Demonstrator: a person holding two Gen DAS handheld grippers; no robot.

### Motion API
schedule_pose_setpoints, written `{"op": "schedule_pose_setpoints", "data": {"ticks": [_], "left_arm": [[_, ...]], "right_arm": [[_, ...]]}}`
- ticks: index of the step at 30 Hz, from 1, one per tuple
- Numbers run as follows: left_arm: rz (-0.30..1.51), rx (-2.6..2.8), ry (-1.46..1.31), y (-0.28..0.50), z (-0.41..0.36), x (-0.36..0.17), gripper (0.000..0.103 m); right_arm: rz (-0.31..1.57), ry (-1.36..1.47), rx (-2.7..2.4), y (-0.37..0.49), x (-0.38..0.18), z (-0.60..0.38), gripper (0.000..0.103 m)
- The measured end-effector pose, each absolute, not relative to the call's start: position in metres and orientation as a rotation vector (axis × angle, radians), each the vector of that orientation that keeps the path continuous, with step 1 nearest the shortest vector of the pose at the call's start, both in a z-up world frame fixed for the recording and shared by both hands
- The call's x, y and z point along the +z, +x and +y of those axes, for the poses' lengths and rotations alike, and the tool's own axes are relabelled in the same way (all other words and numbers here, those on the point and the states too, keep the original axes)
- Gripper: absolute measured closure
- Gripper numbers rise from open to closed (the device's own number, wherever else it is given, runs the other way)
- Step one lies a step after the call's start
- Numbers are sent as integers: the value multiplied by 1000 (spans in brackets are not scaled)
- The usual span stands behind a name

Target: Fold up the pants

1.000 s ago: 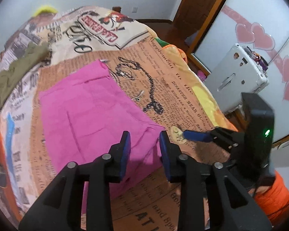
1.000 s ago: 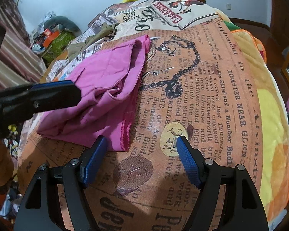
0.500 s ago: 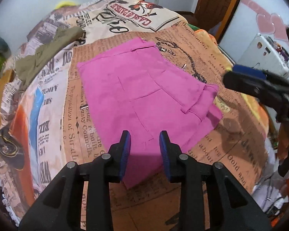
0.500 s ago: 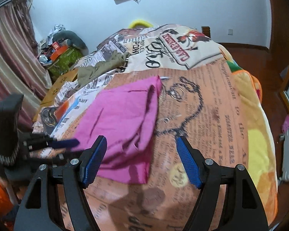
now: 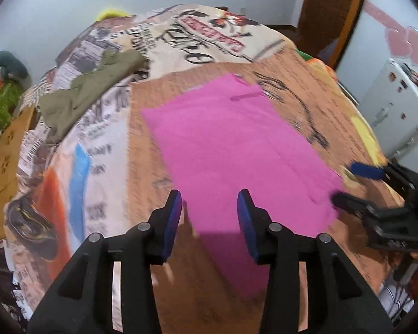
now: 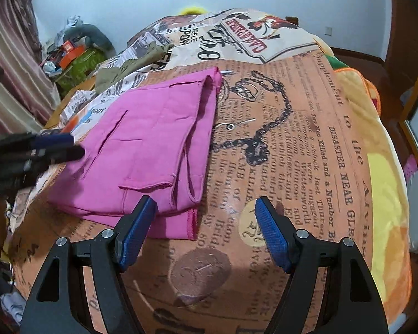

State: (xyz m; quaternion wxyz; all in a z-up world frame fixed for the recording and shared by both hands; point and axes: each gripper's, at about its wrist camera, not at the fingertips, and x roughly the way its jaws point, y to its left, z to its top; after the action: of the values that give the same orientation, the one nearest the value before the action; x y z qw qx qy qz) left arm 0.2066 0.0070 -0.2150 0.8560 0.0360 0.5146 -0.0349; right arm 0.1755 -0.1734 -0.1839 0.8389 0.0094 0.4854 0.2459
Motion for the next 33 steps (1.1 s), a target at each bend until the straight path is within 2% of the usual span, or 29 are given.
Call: {"op": "schedule_pose_setpoints", "data": {"ticks": [5,7,12,15,19,22,33], "left_arm": [[1077,-17,88,248,32,-214,60],[1076,-1,85,269,41,-213,54],[1083,7,126,311,49,-219,47],[1127,19,148,340,52,-235,42],[1211,65,197,363,55,-271,42],[1219,80,211,362,57,-288,38],[1221,63,181,307,72,-270,36]], "right_arm": [[1029,24,525,175,-183,-174,31],[1031,29,528,176,-184,-175,31],[1042,58,518,182,-186,-182,31],[1045,69,508,186,-187,-186,31],[1051,93,496,191,-188,-191,31],[1054,110,491,194,-187,-194,31],[1014,144,432,201,-171,-211,31]]}}
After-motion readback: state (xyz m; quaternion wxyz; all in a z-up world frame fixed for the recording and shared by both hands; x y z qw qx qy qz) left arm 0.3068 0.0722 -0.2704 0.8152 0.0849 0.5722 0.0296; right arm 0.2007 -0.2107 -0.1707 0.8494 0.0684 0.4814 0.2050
